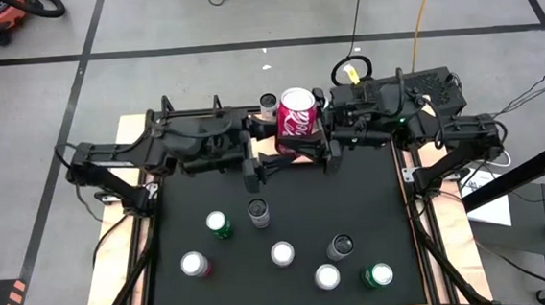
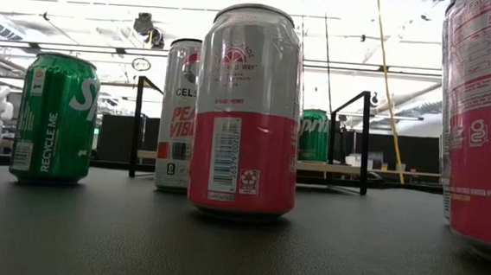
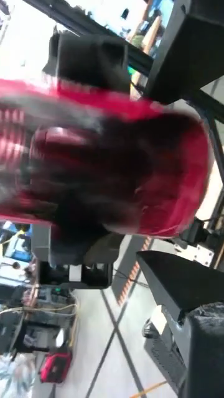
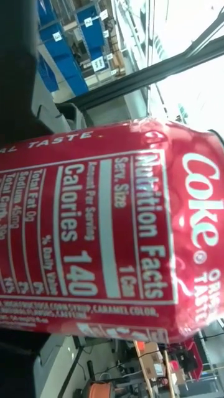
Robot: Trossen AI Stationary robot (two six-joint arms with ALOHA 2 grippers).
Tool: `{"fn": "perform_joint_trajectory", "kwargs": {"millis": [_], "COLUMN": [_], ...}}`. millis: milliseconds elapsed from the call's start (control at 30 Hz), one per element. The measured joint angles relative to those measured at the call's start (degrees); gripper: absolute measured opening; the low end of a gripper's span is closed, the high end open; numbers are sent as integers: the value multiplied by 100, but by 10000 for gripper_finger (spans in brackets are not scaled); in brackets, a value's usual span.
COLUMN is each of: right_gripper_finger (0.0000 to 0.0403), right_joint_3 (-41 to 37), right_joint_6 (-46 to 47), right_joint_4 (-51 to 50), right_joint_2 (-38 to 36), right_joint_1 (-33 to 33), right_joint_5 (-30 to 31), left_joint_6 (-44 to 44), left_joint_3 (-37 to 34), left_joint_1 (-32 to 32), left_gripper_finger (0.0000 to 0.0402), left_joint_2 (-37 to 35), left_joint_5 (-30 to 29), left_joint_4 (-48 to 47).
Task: Place canned beverage on shelf
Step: Put the red soda can on the shelf
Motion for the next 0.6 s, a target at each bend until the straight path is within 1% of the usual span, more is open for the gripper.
{"fn": "perform_joint_trajectory", "kwargs": {"millis": [167, 433, 500, 600], "right_gripper_finger": [286, 286, 286, 286], "right_joint_3": [0, 2, 2, 2], "right_joint_6": [0, -7, -9, -7], "right_joint_4": [42, 34, 44, 17], "right_joint_2": [67, 87, 87, 87], "right_joint_1": [0, -2, -2, -2], "right_joint_5": [-15, -15, -13, -15], "left_joint_6": [-128, -128, -129, -128], "left_joint_3": [7, 4, 4, 4], "left_joint_1": [187, 241, 242, 241], "left_gripper_finger": [400, 399, 392, 367], "left_joint_2": [145, 161, 161, 161], "left_joint_5": [684, 733, 733, 733], "left_joint_4": [328, 86, 86, 72]}}
